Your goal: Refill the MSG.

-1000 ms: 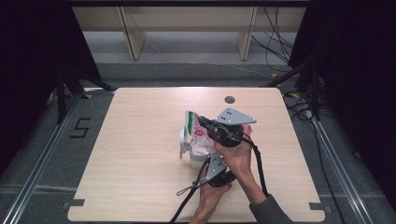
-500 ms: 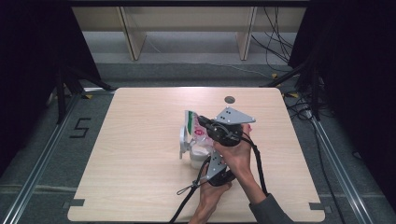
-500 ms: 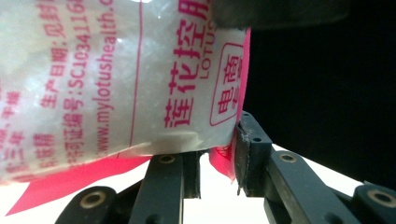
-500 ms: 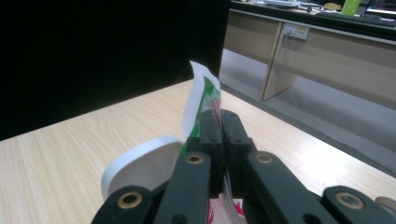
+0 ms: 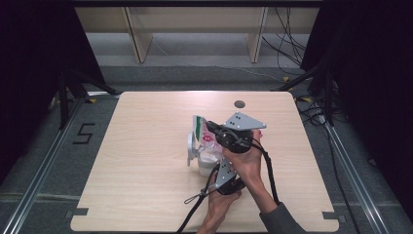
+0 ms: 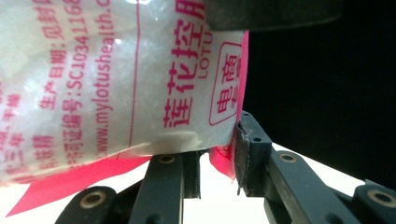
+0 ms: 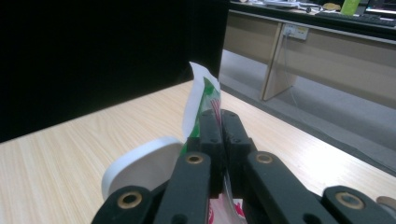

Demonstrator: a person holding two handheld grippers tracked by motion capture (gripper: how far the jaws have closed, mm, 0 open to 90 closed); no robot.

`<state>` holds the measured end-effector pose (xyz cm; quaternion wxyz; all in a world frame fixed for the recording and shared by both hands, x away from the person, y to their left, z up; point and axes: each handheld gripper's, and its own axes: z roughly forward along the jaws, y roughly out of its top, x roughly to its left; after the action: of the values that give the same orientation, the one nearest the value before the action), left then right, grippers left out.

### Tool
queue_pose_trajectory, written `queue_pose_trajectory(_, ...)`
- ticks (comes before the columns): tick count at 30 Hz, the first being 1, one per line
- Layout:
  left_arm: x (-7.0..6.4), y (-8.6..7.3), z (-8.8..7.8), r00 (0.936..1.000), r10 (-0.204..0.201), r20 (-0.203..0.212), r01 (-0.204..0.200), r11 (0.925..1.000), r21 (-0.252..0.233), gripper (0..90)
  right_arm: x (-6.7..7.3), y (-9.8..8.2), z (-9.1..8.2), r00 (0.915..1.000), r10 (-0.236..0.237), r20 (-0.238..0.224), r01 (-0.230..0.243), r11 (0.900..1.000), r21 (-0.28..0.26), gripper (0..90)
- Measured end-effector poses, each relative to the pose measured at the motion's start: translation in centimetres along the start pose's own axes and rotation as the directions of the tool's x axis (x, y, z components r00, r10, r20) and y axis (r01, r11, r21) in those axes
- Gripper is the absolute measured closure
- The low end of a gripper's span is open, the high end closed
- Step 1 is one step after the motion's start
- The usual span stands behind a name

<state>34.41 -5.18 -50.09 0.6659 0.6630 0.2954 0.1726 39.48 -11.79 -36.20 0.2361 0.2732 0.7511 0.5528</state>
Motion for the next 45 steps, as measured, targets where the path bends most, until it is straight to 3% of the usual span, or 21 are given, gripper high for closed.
queue_pose_trajectory(6,0.0,0.0,0.0,1.0,0.004,0.002,-0.004,1.0,-0.005,73.4,0.1,0.1,-0.2,0.9999,0.014,0.009,-0.015,1.0,0.01,89.8)
queue_pose_trajectory(8,0.0,0.1,0.0,1.0,0.006,0.006,-0.006,1.0,-0.001,73.4,0.1,0.1,-0.1,0.9998,-0.017,0.01,0.017,1.0,-0.008,89.8)
queue_pose_trajectory(9,0.0,0.0,0.0,1.0,0.008,0.002,-0.008,1.0,0.004,73.3,0.3,0.1,-0.2,0.9999,-0.003,0.012,0.002,1.0,0.015,89.8)
queue_pose_trajectory(13,0.0,0.0,0.0,1.0,0.005,0.003,-0.005,1.0,-0.004,73.4,0.1,0.1,-0.1,1.0,-0.006,-0.004,0.006,1.0,-0.007,89.8)
queue_pose_trajectory(14,0.0,0.0,0.0,1.0,0.002,0.007,-0.002,1.0,-0.007,73.4,0.4,0.1,-0.3,0.9998,0.016,0.015,-0.016,1.0,0.002,89.8)
queue_pose_trajectory(15,-0.1,0.0,0.0,1.0,0.003,0.006,-0.003,1.0,-0.002,73.4,0.2,0.1,-0.2,1.0,-0.008,0.005,0.008,1.0,0.004,89.8)
queue_pose_trajectory(19,0.0,0.0,0.0,1.0,0.005,0.003,-0.005,1.0,-0.002,73.4,0.2,0.0,-0.2,0.9997,0.025,0.001,-0.025,1.0,0.004,89.8)
queue_pose_trajectory(21,-0.1,0.0,0.0,1.0,0.0,0.007,0.0,1.0,-0.005,73.4,0.2,0.1,-0.2,0.9999,0.001,0.012,-0.001,1.0,-0.001,89.8)
queue_pose_trajectory(22,-0.1,0.0,0.0,1.0,0.003,0.007,-0.003,1.0,-0.002,73.3,0.3,0.0,-0.2,0.9998,0.017,0.011,-0.017,1.0,0.001,89.8)
queue_pose_trajectory(29,0.0,-0.1,0.0,1.0,0.002,0.004,-0.002,1.0,-0.007,73.3,0.3,-0.1,0.1,0.9999,-0.01,-0.001,0.01,1.0,0.004,89.8)
queue_pose_trajectory(31,0.0,0.0,0.0,1.0,0.003,0.005,-0.003,1.0,-0.009,73.3,0.4,0.0,0.0,0.9999,0.009,0.009,-0.01,1.0,0.007,89.8)
queue_pose_trajectory(32,-0.6,-0.1,0.4,0.9965,-0.08,0.024,0.081,0.9937,-0.078,73.4,0.5,0.0,0.0,0.9999,-0.001,0.012,0.001,1.0,0.003,89.8)
queue_pose_trajectory(33,-0.6,-0.1,0.4,0.997,-0.074,0.02,0.075,0.9946,-0.071,73.3,0.4,0.0,0.1,0.9997,-0.023,0.011,0.023,1.0,0.015,89.8)
queue_pose_trajectory(34,0.1,0.0,0.0,0.9999,0.011,-0.007,-0.011,0.9999,0.0,73.3,0.7,-0.1,0.1,0.9997,0.002,0.024,-0.002,1.0,0.018,89.7)
queue_pose_trajectory(37,0.2,0.1,-0.1,0.9997,0.021,-0.009,-0.021,0.9998,0.002,73.4,0.6,0.0,0.1,1.0,0.002,0.002,-0.002,1.0,0.014,89.8)
queue_pose_trajectory(41,0.1,0.0,-0.1,0.9999,0.013,-0.006,-0.013,0.9999,-0.001,73.3,0.7,-0.1,0.2,0.9997,0.007,0.023,-0.007,1.0,0.015,89.8)
queue_pose_trajectory(42,0.1,0.0,-0.1,0.9998,0.02,-0.008,-0.02,0.9998,0.004,73.4,0.7,0.0,0.2,0.9998,0.002,0.018,-0.002,1.0,0.012,89.8)
queue_pose_trajectory(43,0.4,0.1,-0.3,0.9981,0.062,0.0,-0.062,0.9973,0.038,73.4,0.6,0.0,0.1,0.9999,0.008,0.006,-0.008,1.0,0.014,89.8)
queue_pose_trajectory(44,-0.4,0.0,0.3,0.9984,-0.054,0.018,0.055,0.9966,-0.061,73.4,0.6,0.1,0.0,0.9999,0.012,0.006,-0.013,1.0,0.008,89.8)
queue_pose_trajectory(45,-0.7,0.0,0.4,0.997,-0.075,0.021,0.076,0.9946,-0.071,73.4,0.5,0.0,0.0,0.9999,0.016,0.006,-0.016,1.0,0.007,89.8)
